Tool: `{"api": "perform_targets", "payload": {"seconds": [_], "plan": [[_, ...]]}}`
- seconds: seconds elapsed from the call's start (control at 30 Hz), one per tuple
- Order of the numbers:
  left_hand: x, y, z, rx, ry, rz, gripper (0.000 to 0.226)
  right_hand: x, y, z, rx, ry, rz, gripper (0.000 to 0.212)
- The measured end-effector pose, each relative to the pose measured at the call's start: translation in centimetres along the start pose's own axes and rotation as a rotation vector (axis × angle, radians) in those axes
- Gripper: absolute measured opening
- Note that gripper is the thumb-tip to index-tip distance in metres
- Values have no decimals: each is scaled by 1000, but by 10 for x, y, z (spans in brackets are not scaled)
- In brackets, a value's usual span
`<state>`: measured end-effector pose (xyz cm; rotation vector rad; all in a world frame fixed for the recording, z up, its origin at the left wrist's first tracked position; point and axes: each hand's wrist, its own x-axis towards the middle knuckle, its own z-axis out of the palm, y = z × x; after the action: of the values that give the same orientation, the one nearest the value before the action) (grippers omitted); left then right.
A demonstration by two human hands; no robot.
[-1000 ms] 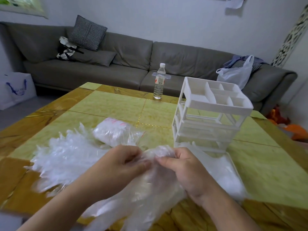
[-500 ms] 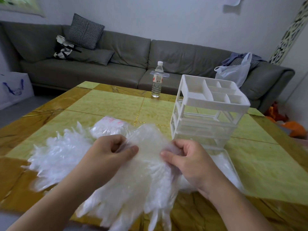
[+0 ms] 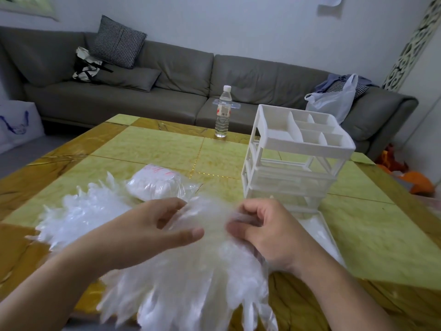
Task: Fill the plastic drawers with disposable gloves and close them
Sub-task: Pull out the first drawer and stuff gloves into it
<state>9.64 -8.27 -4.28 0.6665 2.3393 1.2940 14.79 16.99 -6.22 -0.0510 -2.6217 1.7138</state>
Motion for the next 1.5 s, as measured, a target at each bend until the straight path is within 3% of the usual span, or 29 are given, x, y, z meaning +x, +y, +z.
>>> {"api": "perform_targets", "payload": {"seconds": [0.13, 0.23, 0.4, 0.6, 0.67, 0.77, 0.87, 1.13, 1.27, 1.5], "plan": [[6, 4, 16, -157, 195, 12, 25, -5, -8, 7, 66, 48, -22, 16], [6, 10, 20, -180, 374, 22, 25, -11, -16, 13, 231, 10, 93, 24], [2, 8, 7, -129, 505, 11, 35, -5, -6, 9, 83, 56, 65, 9], [0, 9, 9, -140, 577, -1, 38, -8, -14, 1, 176, 148, 65, 10], [0, 10, 11, -159, 600, 16, 37, -10, -15, 0, 267, 149, 35, 25], [2, 9, 11, -214, 646, 33, 37, -11, -18, 1, 90, 82, -8, 33], [3, 8, 11, -284, 671, 38, 35, -11, -16, 5, -61, 114, 34, 27], [1, 8, 11, -413, 635, 31, 32, -12, -12, 11, -147, 139, 42, 33], [2, 7, 12, -381, 651, 40, 30, -9, -13, 13, -20, 187, 20, 17], [4, 4, 9, -336, 721, 61, 31, -9, -16, 5, 50, 282, -130, 40]]}}
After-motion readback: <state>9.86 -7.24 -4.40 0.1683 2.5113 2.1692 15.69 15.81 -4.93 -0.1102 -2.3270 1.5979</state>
